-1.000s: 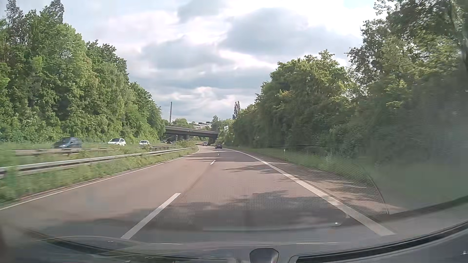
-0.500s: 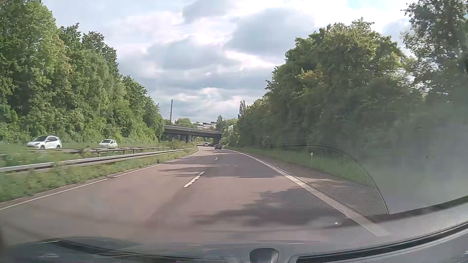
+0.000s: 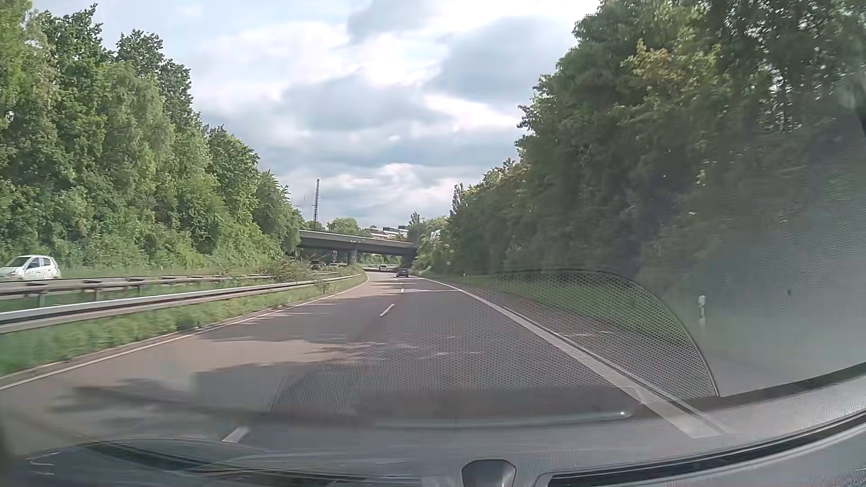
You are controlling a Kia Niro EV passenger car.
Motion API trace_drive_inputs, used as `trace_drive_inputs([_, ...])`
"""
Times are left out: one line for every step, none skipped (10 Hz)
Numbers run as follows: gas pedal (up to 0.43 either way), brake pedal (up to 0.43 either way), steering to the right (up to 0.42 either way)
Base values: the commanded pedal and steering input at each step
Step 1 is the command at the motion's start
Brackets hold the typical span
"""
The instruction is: Follow the waypoints while adhering to traffic rules and regulations
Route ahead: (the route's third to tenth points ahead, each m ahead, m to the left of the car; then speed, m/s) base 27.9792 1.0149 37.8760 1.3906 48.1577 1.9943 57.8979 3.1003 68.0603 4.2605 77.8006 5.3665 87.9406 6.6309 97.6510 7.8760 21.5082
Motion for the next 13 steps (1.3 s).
trace_drive_inputs([0.047,0.000,-0.008])
trace_drive_inputs([0.047,0.000,-0.008])
trace_drive_inputs([0.047,0.000,-0.008])
trace_drive_inputs([0.047,0.000,-0.008])
trace_drive_inputs([0.047,0.000,-0.008])
trace_drive_inputs([0.047,0.000,-0.008])
trace_drive_inputs([0.059,0.000,-0.008])
trace_drive_inputs([0.059,0.000,-0.008])
trace_drive_inputs([0.059,0.000,-0.008])
trace_drive_inputs([0.059,0.000,-0.008])
trace_drive_inputs([0.059,0.000,-0.008])
trace_drive_inputs([0.059,0.000,-0.008])
trace_drive_inputs([0.059,0.000,-0.008])
